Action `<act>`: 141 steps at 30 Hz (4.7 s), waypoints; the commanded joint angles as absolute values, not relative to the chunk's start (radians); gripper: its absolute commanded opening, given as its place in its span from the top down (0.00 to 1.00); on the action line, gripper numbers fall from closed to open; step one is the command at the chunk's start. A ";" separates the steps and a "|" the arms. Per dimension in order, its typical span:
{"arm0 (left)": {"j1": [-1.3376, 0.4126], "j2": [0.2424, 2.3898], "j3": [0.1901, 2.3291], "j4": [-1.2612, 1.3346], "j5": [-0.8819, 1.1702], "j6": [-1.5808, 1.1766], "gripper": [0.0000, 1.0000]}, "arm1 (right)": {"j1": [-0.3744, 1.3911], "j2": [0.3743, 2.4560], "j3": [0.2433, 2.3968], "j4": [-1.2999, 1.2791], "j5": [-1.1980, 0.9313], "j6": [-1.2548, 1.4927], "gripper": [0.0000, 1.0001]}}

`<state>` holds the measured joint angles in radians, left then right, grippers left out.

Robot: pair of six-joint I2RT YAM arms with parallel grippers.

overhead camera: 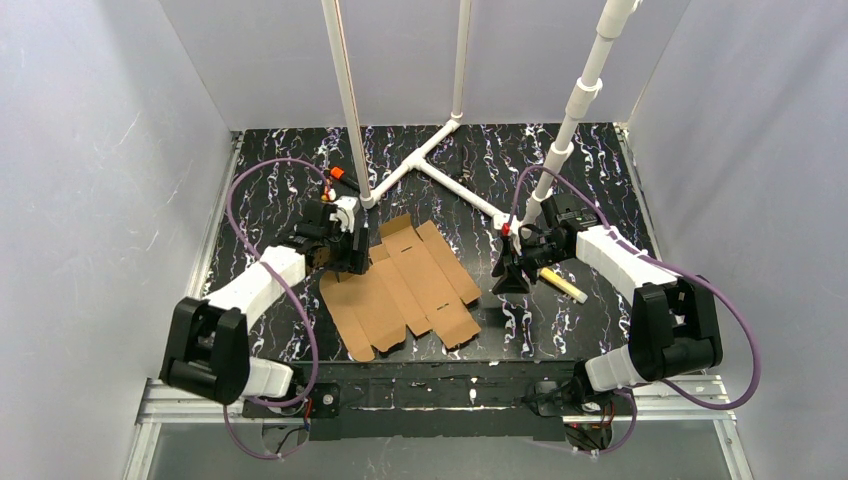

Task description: Fold the paper box

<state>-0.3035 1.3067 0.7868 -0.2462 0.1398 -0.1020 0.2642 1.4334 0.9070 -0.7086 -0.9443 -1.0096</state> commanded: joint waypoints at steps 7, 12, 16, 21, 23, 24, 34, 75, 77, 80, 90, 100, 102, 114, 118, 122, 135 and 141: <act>-0.308 1.414 0.837 -0.291 0.132 -0.075 0.56 | 0.273 1.446 0.929 -0.738 -0.963 -1.037 0.43; -0.308 1.410 0.838 -0.291 0.151 -0.074 0.74 | 0.275 1.448 0.930 -0.738 -0.962 -1.037 0.43; -0.312 1.377 0.832 -0.298 0.172 -0.082 1.00 | 0.277 1.452 0.930 -0.738 -0.967 -1.036 0.43; -0.319 1.240 0.777 -0.311 0.235 -0.119 1.00 | 0.298 1.472 0.948 -0.633 -0.917 -0.866 0.44; -0.323 1.175 0.742 -0.312 0.244 -0.127 1.00 | 0.319 1.479 0.976 -0.584 -0.884 -0.798 0.43; -0.325 1.149 0.731 -0.315 0.252 -0.130 1.00 | 0.333 1.490 1.003 -0.584 -0.872 -0.786 0.41; -0.349 1.082 0.792 -0.462 0.377 0.041 1.00 | 0.353 1.733 1.402 -0.742 -0.811 -0.754 0.20; -0.340 0.973 0.819 -0.463 0.259 -0.097 0.45 | 0.421 1.554 1.053 -0.160 -0.654 -0.352 0.99; -0.287 0.942 0.805 -0.480 0.214 -0.242 0.23 | 0.419 1.523 1.028 -0.126 -0.647 -0.336 0.99; -0.171 0.827 0.705 -0.409 0.336 -0.397 0.03 | 0.408 1.501 1.017 -0.100 -0.639 -0.305 0.99; -0.086 0.498 0.358 -0.076 0.538 -0.713 0.02 | 0.387 1.492 0.986 -0.041 -0.672 -0.236 0.99; -0.100 0.382 0.192 0.079 0.540 -0.807 0.02 | 0.383 1.515 0.965 -0.009 -0.687 -0.193 0.99; -0.112 0.384 0.169 0.085 0.535 -0.837 0.02 | 0.383 1.519 0.963 0.019 -0.690 -0.175 0.99; -0.221 0.471 0.100 0.178 0.433 -0.891 0.17 | 0.364 1.540 0.890 0.177 -0.647 0.042 0.99; -0.251 0.570 0.091 0.311 0.422 -0.901 0.22 | 0.363 1.546 0.874 0.212 -0.659 0.084 0.99; -0.272 0.641 0.092 0.437 0.432 -0.898 0.25 | 0.354 1.549 0.867 0.234 -0.687 0.114 0.99; -0.275 0.556 0.046 0.518 0.406 -0.892 0.36 | 0.333 1.552 0.842 0.313 -0.748 0.204 0.99; -0.275 0.593 0.055 0.523 0.406 -0.864 0.44 | 0.333 1.554 0.838 0.341 -0.785 0.230 0.99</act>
<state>-0.2718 0.5728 0.0551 0.4919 0.4179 -0.8948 0.3504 1.5467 0.8524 0.2806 -0.7498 0.1745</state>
